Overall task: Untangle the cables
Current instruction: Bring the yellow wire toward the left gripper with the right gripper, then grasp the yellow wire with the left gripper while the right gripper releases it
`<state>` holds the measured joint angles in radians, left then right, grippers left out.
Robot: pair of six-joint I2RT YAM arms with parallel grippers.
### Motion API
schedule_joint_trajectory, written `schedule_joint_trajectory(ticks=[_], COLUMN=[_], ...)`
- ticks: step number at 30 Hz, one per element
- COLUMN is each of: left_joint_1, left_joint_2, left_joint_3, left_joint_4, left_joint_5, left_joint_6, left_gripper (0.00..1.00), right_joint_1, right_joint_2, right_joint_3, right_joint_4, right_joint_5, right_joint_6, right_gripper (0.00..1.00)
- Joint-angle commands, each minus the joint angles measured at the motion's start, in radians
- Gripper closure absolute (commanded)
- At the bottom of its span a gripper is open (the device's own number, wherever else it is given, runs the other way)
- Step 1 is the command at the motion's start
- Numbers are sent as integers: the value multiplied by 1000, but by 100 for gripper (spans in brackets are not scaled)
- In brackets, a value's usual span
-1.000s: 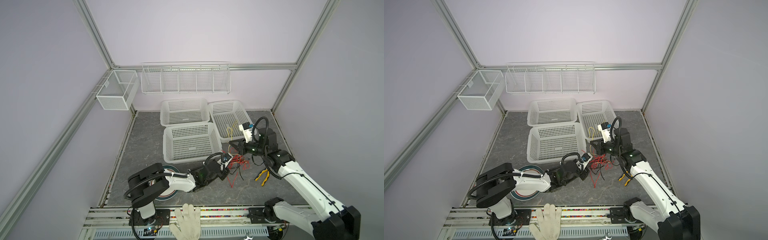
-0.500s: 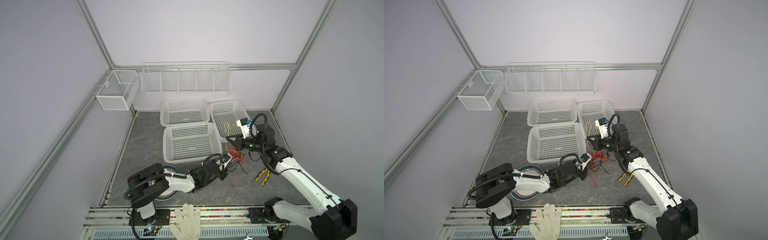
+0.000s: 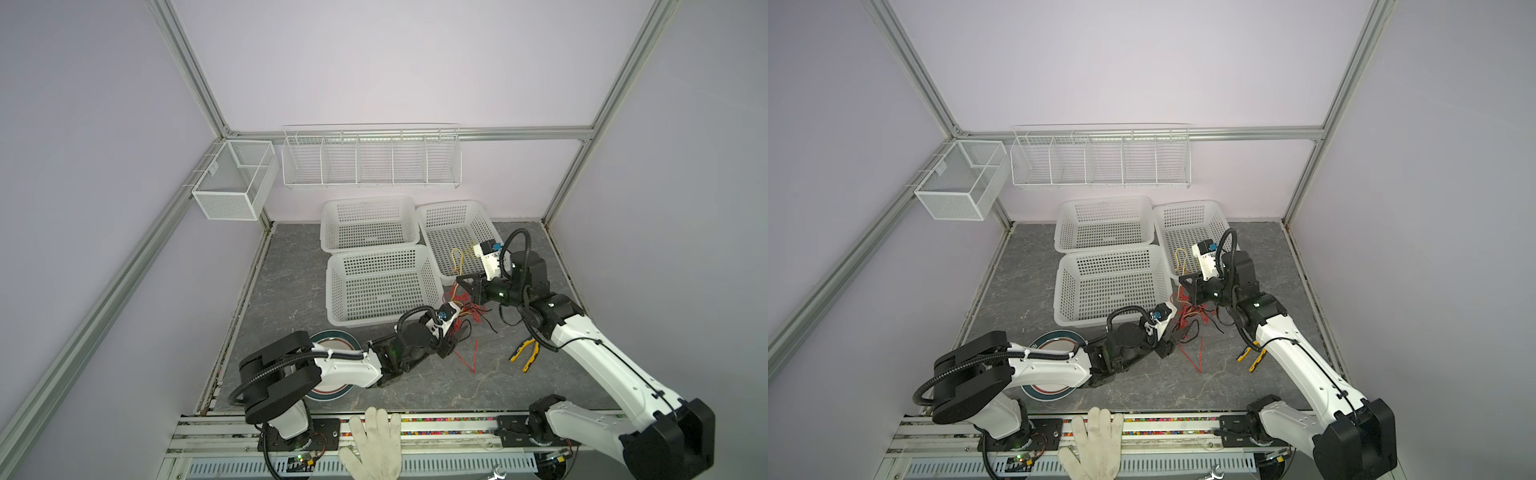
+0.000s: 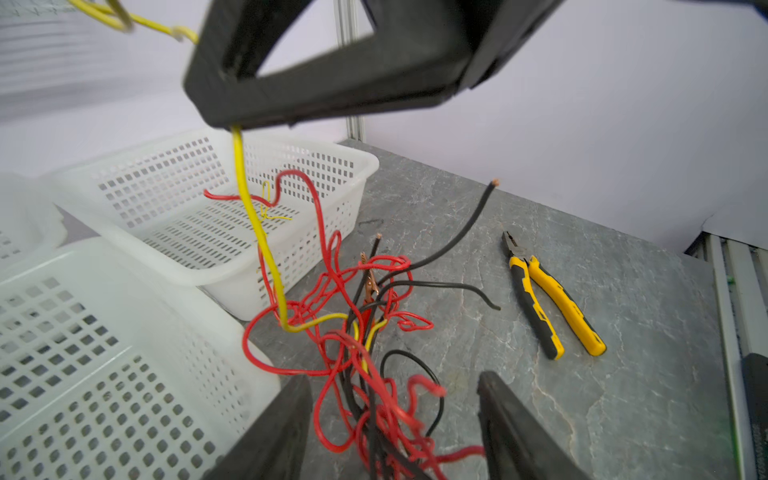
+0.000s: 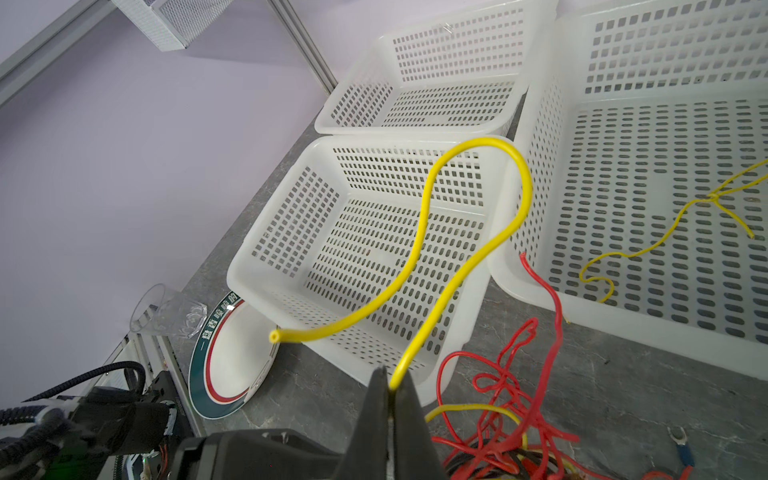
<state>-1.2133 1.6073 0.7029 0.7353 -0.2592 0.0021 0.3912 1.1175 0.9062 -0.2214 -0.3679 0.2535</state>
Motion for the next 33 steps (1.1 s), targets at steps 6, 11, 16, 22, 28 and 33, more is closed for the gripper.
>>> schedule_joint_trajectory(ticks=[6,11,16,22,28,33], left_joint_1=[1,21,37,51,71,87], left_joint_2=[-45,-11,39,101,116,126], left_joint_3=[72,162,231,295,314,329], left_joint_4=[-56,-134,-154,-182,-169,-159], left_joint_5=[-103,-179,-172,-165,-138,-108], left_joint_6=[26,33,60,63,51,41], left_gripper=[34,35,37,47,75,100], right_joint_1=[7,6,6,7,7,6], right_joint_2=[-72,-108,-161,-192,-197,-191], right_joint_3=[-57,-63,-79,-84,-87,-88], right_joint_4=[-23,-30,-38,-35,-20,-7], right_joint_5=[33,19,18,8,-7,-15], right_joint_6=[-33,-30,-29,-23,-9,3], right_gripper=[93,93,93,93,93,93])
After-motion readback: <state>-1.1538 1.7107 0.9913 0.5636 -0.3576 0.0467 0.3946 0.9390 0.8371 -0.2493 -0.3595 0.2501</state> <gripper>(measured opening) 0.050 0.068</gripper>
